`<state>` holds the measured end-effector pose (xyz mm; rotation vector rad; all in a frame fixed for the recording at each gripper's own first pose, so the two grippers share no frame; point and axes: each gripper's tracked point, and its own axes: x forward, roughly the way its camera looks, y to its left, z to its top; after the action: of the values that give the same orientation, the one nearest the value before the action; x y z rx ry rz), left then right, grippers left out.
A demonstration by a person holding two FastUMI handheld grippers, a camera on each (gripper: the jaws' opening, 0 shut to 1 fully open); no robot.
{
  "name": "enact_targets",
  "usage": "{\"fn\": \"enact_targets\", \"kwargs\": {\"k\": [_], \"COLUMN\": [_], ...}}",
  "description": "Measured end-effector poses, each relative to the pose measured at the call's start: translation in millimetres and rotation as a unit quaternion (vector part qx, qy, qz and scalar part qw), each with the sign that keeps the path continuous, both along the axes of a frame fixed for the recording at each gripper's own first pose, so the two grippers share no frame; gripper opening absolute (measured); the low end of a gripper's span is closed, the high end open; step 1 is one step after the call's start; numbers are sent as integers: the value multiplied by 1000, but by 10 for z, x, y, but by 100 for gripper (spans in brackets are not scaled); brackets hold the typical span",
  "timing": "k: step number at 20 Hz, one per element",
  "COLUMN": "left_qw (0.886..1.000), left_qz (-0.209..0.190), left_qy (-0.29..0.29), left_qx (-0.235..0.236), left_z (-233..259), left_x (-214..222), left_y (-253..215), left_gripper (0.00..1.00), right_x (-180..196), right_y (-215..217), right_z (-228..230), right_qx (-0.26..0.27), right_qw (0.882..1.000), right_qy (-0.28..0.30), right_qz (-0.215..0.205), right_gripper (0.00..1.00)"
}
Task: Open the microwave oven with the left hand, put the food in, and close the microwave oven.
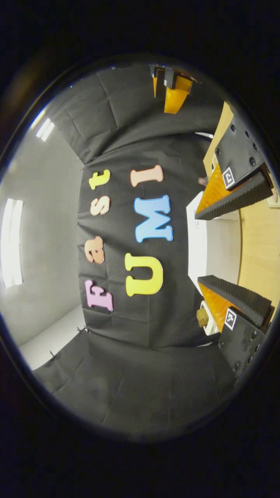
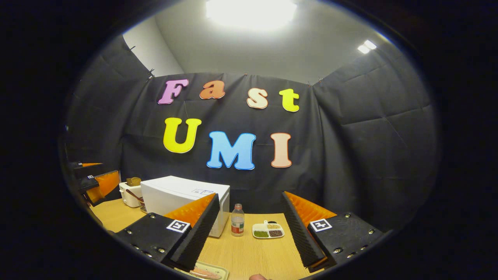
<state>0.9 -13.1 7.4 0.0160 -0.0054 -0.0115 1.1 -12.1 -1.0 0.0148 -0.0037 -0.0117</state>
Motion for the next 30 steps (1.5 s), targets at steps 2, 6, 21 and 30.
{"fn": "enact_targets", "kwargs": {"k": [2,6,21,30], "left_qw": [1000,1000,997,989], "left_qz": [-4,-10,-62,-88], "left_qy": [0,-10,50,115], "left_qx": [1,4,-6,1], "left_z": [-6,-21,-1066,-1879], "left_x": [69,231,1421,2061], "left_y": [-24,-84,-623,-972], "left_gripper": [94,95,96,95], "right_x": [-27,-53,-353,-608], "right_y": [-37,-120,-615,-862], "right_z": [-9,-34,-188,-176], "right_qx": [-2,-4,-26,-25], "right_qw": [1000,1000,994,987], "right_qy": [0,4,38,52], "right_qz": [-4,-16,-100,-147], "right_gripper": [96,96,96,96]}}
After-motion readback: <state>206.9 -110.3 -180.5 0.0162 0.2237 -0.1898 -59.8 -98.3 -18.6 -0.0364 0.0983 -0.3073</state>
